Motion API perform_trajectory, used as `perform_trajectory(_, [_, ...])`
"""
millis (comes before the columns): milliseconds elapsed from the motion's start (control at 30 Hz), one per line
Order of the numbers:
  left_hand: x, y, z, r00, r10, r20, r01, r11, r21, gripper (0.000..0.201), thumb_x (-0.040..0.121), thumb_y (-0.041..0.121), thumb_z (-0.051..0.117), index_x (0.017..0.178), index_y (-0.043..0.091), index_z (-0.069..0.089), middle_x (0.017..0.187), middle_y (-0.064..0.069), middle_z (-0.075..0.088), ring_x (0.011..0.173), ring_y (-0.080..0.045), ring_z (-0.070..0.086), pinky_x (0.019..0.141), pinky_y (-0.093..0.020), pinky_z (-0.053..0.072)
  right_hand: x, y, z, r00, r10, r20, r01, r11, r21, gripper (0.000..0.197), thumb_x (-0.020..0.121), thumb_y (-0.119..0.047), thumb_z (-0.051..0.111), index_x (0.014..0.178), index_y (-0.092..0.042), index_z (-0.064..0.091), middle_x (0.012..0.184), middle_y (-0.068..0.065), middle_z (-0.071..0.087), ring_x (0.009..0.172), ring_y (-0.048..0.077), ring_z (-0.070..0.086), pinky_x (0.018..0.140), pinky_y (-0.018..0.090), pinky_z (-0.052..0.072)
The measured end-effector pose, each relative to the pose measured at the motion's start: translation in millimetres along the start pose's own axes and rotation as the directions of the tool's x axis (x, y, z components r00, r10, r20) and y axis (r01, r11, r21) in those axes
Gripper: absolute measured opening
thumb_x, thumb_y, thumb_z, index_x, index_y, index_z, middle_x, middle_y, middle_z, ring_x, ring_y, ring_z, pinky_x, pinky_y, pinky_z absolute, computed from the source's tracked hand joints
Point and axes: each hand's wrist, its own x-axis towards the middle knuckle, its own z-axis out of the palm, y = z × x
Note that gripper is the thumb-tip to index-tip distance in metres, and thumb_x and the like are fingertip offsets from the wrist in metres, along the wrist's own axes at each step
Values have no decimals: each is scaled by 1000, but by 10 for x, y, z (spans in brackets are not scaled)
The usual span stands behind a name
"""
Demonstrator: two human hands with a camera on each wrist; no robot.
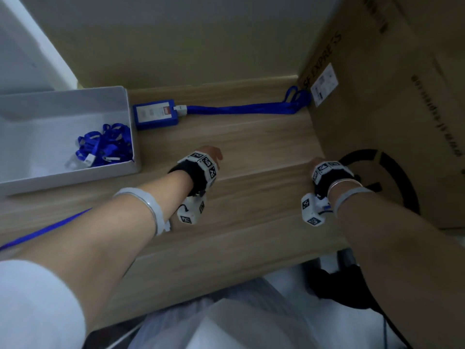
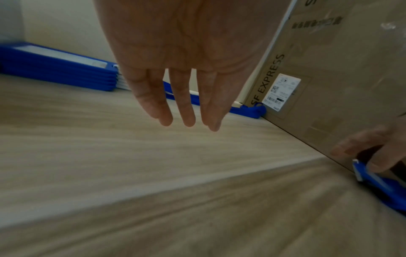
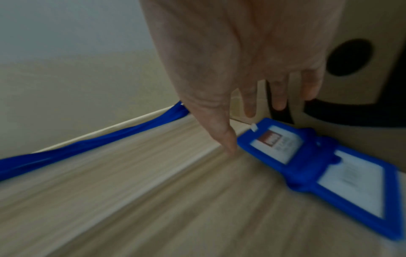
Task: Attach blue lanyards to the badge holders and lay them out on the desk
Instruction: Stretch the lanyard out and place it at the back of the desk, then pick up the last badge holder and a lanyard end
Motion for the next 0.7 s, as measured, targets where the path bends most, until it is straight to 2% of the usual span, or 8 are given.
perform_trajectory(167, [-10,55,215,999,20,32,-20,1000,-8,41,91,4,53,131,9,48,141,-14,44,126,-30,47,104,-33,38,74,-16,239,1000,9,11,-10,999,38,51,97,-17,47,145,-8,32,144,20,38,128,41,42,98,51,44])
perform_trajectory(233, [-6,52,293,999,27,26,-27,1000,-1,40,90,5,54,129,10,49,141,-14,45,126,-29,48,104,-34,40,62,-31,269,1000,8,21,-8,1000,17,47,97,-16,45,142,-6,36,144,22,37,129,42,41,98,51,44])
perform_trajectory(400, [-46,78,378,999,40,27,-40,999,-26,37,91,5,51,128,12,51,139,-12,47,123,-28,50,102,-34,42,123,-38,284,999,-39,18,38,998,53,32,94,-15,51,123,-1,55,134,22,47,126,40,45,98,49,43])
perform_trajectory(467, [-58,87,374,999,41,21,-40,998,-56,36,91,4,51,127,11,52,139,-11,48,124,-28,49,104,-35,42,147,-40,242,999,-39,27,35,992,122,23,94,-17,53,110,-2,60,111,16,56,119,33,50,94,44,45])
perform_trajectory(533, [-65,106,376,999,48,17,-47,996,-78,37,92,2,49,128,10,51,142,-12,45,129,-27,46,106,-33,38,217,-64,188,997,-35,74,24,989,146,17,92,-21,56,96,-6,64,82,9,51,103,27,52,90,40,48])
perform_trajectory(567, [-64,120,377,999,50,3,-49,994,-94,38,93,2,48,129,9,51,143,-11,44,130,-27,44,107,-32,36,264,-87,123,995,-51,80,40,990,135,16,91,-24,58,94,-9,64,82,8,53,100,26,53,88,39,49])
perform_trajectory(633, [-96,181,373,999,30,-24,-33,992,-123,39,92,4,49,131,10,51,140,-10,48,129,-26,46,106,-31,37,524,-193,41,992,-116,45,110,986,125,15,87,-35,60,94,-22,66,101,6,63,100,28,60,86,40,51])
perform_trajectory(700, [-128,224,364,999,32,9,-30,982,-187,38,93,6,49,130,8,52,138,-13,50,127,-28,48,105,-33,38,947,-331,-15,979,-203,2,202,975,88,13,85,-42,62,72,-38,61,102,4,67,92,28,64,85,45,54])
